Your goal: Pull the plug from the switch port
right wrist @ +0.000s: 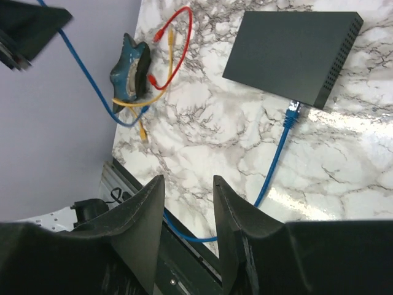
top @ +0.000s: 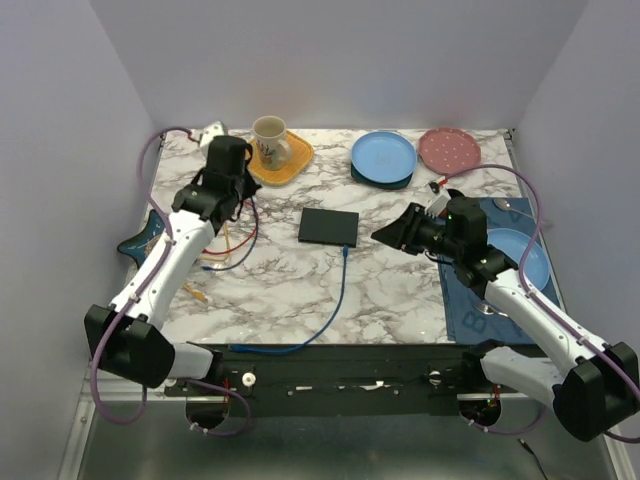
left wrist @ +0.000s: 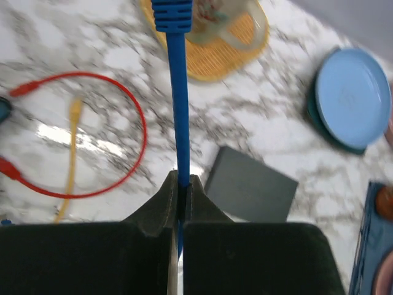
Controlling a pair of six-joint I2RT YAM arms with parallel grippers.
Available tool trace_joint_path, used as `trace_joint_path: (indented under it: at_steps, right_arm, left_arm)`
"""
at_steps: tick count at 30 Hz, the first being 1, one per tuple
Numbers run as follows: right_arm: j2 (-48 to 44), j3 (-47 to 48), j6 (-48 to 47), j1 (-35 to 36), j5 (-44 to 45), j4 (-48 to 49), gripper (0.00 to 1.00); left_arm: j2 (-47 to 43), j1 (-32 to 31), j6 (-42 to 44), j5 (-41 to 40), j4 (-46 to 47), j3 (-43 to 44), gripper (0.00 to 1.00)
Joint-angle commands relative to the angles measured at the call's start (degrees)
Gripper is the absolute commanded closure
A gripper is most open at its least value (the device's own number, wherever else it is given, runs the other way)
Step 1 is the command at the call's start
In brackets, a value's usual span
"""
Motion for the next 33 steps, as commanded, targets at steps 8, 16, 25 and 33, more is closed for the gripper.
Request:
trace_joint_path:
  at_steps: [8, 16, 25, 33]
  right_arm:
    - [-0.57, -2.65, -2.44, 0.07, 0.56, 1.38, 0.55]
    - [2.41, -2.74, -4.46, 0.16, 1.97, 2.17, 0.54]
    - [13.64, 0.25, -3.5, 0.16, 0.39, 6.56, 0.57]
    - [24.64, -0.27, -2.62, 0.16, -1.1, 10.87, 0.55]
  left_arm:
    - [17.6, 15.34, -4.48, 2.45, -10.57, 14.56, 0.01]
    - [7.68, 15.26, -7.99, 4.03, 0.57, 1.91, 0.01]
    - [7.39, -4.07, -9.76, 9.01, 16.32, -11.56, 0.04]
    - [18.65, -4.08, -9.49, 20.46, 21.24, -9.88, 0.27]
